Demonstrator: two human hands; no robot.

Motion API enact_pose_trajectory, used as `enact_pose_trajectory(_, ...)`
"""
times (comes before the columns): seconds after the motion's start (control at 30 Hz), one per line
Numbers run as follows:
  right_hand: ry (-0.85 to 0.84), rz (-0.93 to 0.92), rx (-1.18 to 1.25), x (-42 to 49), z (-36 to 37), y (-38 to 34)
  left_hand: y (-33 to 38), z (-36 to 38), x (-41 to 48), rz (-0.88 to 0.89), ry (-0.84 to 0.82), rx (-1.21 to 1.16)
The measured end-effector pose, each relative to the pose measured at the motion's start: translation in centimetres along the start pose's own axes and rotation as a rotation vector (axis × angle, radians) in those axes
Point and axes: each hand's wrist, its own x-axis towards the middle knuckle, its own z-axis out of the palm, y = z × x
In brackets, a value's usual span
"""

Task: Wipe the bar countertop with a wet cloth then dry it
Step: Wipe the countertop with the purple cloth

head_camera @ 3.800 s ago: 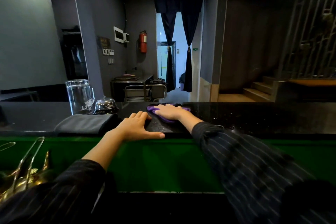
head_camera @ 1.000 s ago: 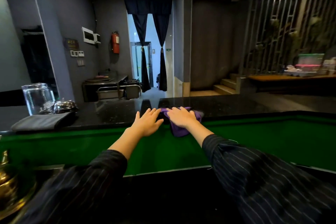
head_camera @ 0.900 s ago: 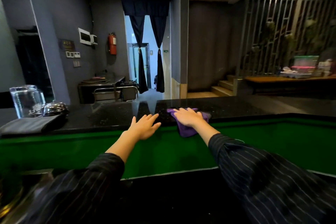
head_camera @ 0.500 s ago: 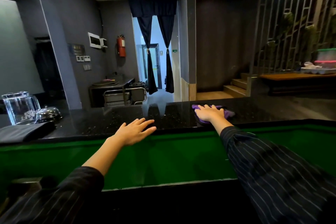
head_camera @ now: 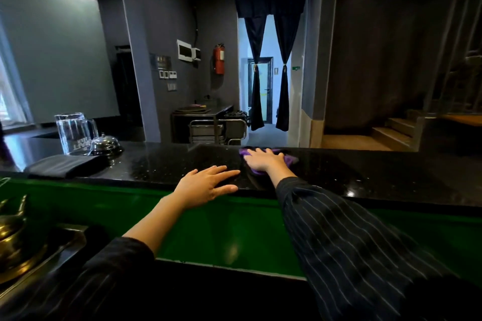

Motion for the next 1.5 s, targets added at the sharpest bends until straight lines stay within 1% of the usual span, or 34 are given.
enact_pose_trajectory(0.07, -0.032, -0.088, -0.008, -0.3, -0.1, 0.0, -0.6, -0.1, 0.0, 0.012, 0.005, -0.003)
enact_pose_trajectory(0.13, -0.02, -0.088, 0.027, -0.8, -0.7, 1.9, -2.6, -0.3, -0.5, -0.016, 0.022, 0.023)
enact_pose_trajectory(0.27, 0.063, 0.122, 0.046, -0.8, -1.2, 7.8, -8.5, -0.9, -2.5, -0.14, 0.054, 0.087)
enact_pose_trajectory(0.33, 0.067, 0.177, 0.026, 0.0, -1.1, 9.0, -9.7, -0.8, -2.9, -0.145, 0.07, 0.094)
enact_pose_trajectory(0.43, 0.053, 0.299, 0.011, 1.1, -0.9, 7.5, -9.7, -0.3, -2.5, -0.121, 0.13, 0.12)
enact_pose_trajectory(0.5, 0.038, 0.382, -0.005, 1.5, -0.6, 5.0, -10.0, 0.0, -2.4, -0.107, 0.186, 0.137)
enact_pose_trajectory(0.53, 0.039, 0.39, -0.007, 1.7, -0.5, 3.2, -10.1, 0.0, -2.3, -0.099, 0.206, 0.134)
enact_pose_trajectory(0.6, 0.05, 0.328, -0.012, 2.1, 0.0, -1.4, -10.2, -0.1, -2.3, -0.087, 0.204, 0.125)
enact_pose_trajectory(0.73, 0.035, 0.089, -0.024, 3.7, 1.8, -12.2, -10.3, -0.4, -2.1, -0.067, 0.178, 0.113)
enact_pose_trajectory(0.8, 0.008, -0.002, -0.003, 3.6, 2.4, -16.1, -10.6, -0.4, -2.1, -0.054, 0.209, 0.08)
enact_pose_trajectory(0.87, -0.027, -0.06, 0.022, 3.2, 2.6, -17.6, -11.1, -0.4, -2.5, 0.0, 0.254, 0.035)
enact_pose_trajectory(0.93, -0.035, -0.074, 0.052, 2.6, 2.4, -16.6, -12.5, -0.7, -3.1, 0.08, 0.271, 0.025)
enact_pose_trajectory(1.0, 0.02, 0.012, 0.077, 1.8, 2.1, -14.8, -15.7, -1.4, -4.1, 0.085, 0.306, 0.091)
enact_pose_trajectory(1.07, 0.077, 0.147, 0.089, 1.5, 1.9, -12.6, -19.3, -1.1, -5.5, 0.018, 0.376, 0.143)
enact_pose_trajectory(1.13, 0.103, 0.256, 0.067, 1.4, 2.0, -11.1, -21.2, -0.3, -6.7, -0.039, 0.442, 0.157)
enact_pose_trajectory(1.2, 0.114, 0.352, 0.06, 1.8, 2.2, -11.4, -21.4, 0.6, -7.0, -0.083, 0.463, 0.163)
enact_pose_trajectory(1.3, 0.118, 0.486, 0.008, 2.6, 2.5, -14.5, -21.4, 0.9, -6.7, -0.088, 0.478, 0.142)
enact_pose_trajectory(1.33, 0.12, 0.486, -0.001, 2.8, 2.6, -15.8, -21.4, 0.8, -6.7, -0.082, 0.487, 0.138)
enact_pose_trajectory(1.37, 0.117, 0.446, -0.005, 3.0, 2.7, -17.2, -21.5, 0.7, -6.6, -0.076, 0.493, 0.137)
enact_pose_trajectory(1.5, 0.059, 0.105, 0.001, 3.0, 3.5, -23.1, -21.6, 0.4, -6.7, -0.072, 0.491, 0.112)
